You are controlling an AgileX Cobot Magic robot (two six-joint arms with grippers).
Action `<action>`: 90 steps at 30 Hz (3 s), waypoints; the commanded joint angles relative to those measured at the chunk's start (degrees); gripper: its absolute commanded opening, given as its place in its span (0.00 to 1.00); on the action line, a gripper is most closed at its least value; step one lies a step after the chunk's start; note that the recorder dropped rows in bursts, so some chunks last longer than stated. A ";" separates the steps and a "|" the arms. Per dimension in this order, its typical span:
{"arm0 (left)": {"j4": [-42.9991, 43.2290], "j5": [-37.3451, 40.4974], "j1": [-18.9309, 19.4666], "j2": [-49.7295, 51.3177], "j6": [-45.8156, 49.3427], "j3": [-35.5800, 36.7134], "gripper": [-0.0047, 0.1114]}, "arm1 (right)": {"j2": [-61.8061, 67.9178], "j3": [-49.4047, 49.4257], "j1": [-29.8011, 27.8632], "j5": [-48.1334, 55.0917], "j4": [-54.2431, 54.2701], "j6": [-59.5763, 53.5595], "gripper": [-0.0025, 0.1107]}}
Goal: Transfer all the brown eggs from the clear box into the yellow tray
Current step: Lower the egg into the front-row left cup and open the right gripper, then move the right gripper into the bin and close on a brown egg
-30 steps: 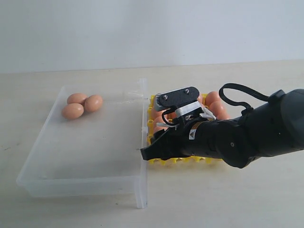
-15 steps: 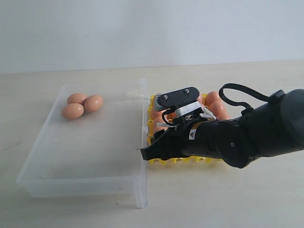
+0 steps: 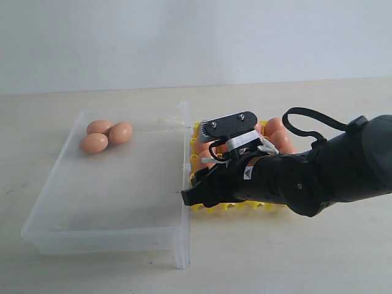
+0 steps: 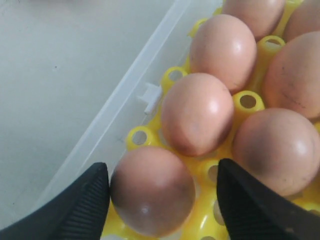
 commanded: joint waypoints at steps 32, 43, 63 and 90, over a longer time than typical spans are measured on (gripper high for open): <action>-0.14 -0.22 0.06 -0.32 0.16 -0.23 0.04 | -10.32 0.08 0.14 -1.74 0.85 0.30 0.56; -0.14 -0.22 0.06 -0.32 0.16 -0.23 0.04 | -10.32 -0.15 0.14 -3.77 -0.77 6.71 0.55; -0.14 -0.22 0.06 -0.32 0.16 -0.23 0.04 | 4.72 -36.15 0.98 33.69 -2.21 7.26 0.38; -0.14 -0.22 0.06 -0.32 0.16 -0.23 0.04 | 43.05 -91.11 0.58 49.04 7.96 19.60 0.50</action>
